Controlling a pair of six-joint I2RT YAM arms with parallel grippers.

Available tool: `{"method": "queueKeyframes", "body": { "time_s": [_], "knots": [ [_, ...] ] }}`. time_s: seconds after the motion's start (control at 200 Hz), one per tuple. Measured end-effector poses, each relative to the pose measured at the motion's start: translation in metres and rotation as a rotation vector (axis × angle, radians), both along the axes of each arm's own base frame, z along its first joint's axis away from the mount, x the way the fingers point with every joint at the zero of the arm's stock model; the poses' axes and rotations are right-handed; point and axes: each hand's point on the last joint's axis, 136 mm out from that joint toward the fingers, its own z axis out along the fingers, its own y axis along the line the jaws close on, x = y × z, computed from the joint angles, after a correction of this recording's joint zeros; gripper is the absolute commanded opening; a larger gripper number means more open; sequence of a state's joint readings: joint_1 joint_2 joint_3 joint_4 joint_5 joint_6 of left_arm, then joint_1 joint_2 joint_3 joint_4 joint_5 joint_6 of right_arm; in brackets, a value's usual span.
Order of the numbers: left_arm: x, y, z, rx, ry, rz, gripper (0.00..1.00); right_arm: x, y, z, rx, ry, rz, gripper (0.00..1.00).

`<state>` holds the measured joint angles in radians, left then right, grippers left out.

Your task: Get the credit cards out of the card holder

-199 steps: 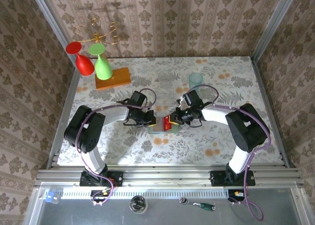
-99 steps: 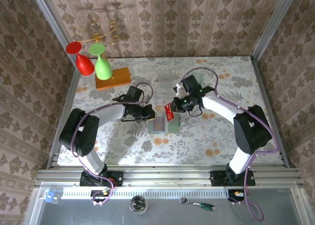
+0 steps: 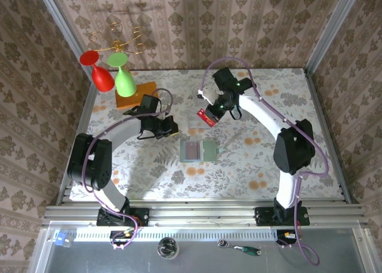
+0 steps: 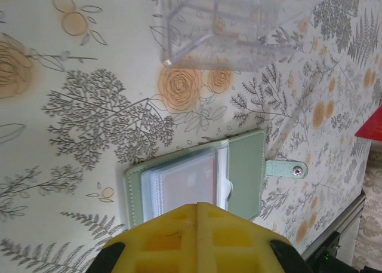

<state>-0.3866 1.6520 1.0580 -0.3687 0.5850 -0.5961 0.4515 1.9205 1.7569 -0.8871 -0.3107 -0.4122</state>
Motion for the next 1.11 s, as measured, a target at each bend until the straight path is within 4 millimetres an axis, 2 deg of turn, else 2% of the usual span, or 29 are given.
{"method": "queueKeyframes", "body": {
  "time_s": [0.265, 0.565, 1.105],
  "knots": [
    [0.006, 0.012, 0.011, 0.003, -0.002, 0.024, 0.05, 0.036, 0.01, -0.007, -0.116, -0.047, 0.197, 0.01],
    [0.013, 0.014, 0.019, -0.003, -0.016, 0.036, 0.05, 0.055, 0.018, -0.021, -0.166, -0.039, 0.307, 0.0],
    [0.015, 0.016, 0.019, -0.004, -0.009, 0.049, 0.05, 0.058, 0.023, -0.058, -0.184, 0.016, 0.378, 0.0]
  ]
}}
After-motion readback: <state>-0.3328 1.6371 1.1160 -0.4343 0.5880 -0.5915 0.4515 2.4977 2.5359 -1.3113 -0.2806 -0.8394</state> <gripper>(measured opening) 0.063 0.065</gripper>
